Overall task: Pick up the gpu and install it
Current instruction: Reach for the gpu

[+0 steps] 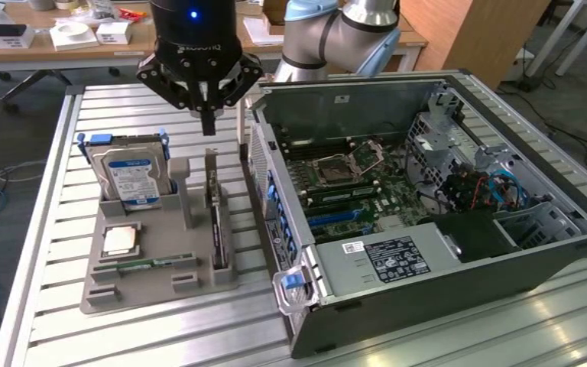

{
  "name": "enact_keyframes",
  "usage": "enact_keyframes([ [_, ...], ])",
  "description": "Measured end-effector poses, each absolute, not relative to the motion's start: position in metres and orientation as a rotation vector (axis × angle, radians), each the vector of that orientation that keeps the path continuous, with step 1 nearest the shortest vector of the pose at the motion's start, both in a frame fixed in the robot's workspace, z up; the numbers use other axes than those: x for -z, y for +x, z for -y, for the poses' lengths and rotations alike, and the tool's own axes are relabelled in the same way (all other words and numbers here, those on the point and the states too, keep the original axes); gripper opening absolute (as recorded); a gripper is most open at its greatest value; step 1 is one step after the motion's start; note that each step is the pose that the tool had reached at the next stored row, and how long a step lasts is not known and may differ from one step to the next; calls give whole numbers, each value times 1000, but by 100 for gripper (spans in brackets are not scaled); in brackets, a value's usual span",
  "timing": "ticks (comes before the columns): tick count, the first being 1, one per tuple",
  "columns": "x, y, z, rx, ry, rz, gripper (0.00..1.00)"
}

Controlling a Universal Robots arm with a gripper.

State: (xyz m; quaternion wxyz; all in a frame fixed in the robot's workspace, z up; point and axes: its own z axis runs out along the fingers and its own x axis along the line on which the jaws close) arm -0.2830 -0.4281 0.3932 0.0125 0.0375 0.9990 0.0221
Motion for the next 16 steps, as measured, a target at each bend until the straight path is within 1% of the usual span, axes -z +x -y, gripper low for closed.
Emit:
enact_keyframes([
  [11,-393,-284,450,-69,117,-3114,10],
  [16,-393,-289,454,-69,117,-3114,10],
])
